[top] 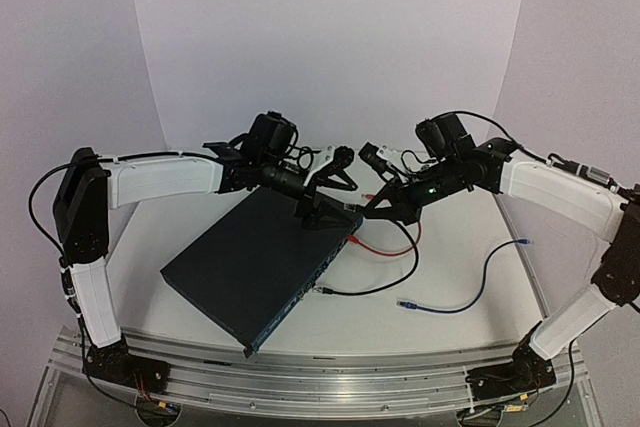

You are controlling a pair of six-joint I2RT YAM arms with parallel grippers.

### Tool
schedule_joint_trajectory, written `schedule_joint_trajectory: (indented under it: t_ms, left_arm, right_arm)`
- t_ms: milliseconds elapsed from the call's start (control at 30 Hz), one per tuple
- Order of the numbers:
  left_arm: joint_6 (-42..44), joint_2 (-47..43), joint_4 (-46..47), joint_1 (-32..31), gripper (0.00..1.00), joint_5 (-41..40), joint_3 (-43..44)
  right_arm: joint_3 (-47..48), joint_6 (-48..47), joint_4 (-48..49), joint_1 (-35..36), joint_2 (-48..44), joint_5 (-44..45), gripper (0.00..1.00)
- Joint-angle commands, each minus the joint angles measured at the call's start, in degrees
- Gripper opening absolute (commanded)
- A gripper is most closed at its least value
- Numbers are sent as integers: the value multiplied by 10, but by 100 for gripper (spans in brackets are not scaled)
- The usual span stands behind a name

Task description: Insert the plug into the switch port

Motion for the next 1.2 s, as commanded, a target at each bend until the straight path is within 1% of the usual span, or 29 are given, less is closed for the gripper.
schedule_joint_trajectory:
  t_ms: [0,33,67,167,200,233,300,400,567,800,967,1167]
  left_arm:
    - [-136,-33,111,6,100,-174,-34]
    - [-166,-30,126,14,100,-209,-39]
    - [-193,-24,127,29,100,-224,-37]
    - [-300,-6,125,84,100,-229,-27]
    - [-340,1,126,115,100,-224,-23]
    - [-374,12,119,130,100,-226,-15]
    - [-410,37,81,171,100,-253,11]
    - [-423,80,39,205,100,-258,48]
    - [-418,158,-37,236,100,-274,120]
    - [-414,217,-63,250,99,-265,178]
    - [-402,246,-80,253,99,-265,206]
    - [-385,271,-95,253,98,-240,228]
  right_arm:
    - [-20,-9,3,-12,0,88,0]
    - [-29,-8,5,-21,3,94,0]
    - [-34,-6,6,-36,10,95,0]
    - [-54,-23,21,-68,38,90,0]
    - [-66,-33,47,-77,48,94,0]
    - [-81,-41,67,-79,57,104,0]
    - [-96,-48,111,-85,81,117,0]
    - [-93,-50,144,-90,125,129,0]
    - [-98,-42,209,-90,172,185,0]
    - [-121,-30,278,-90,192,166,0]
    - [-115,-16,300,-89,215,146,0]
    - [-119,-8,310,-88,220,122,0]
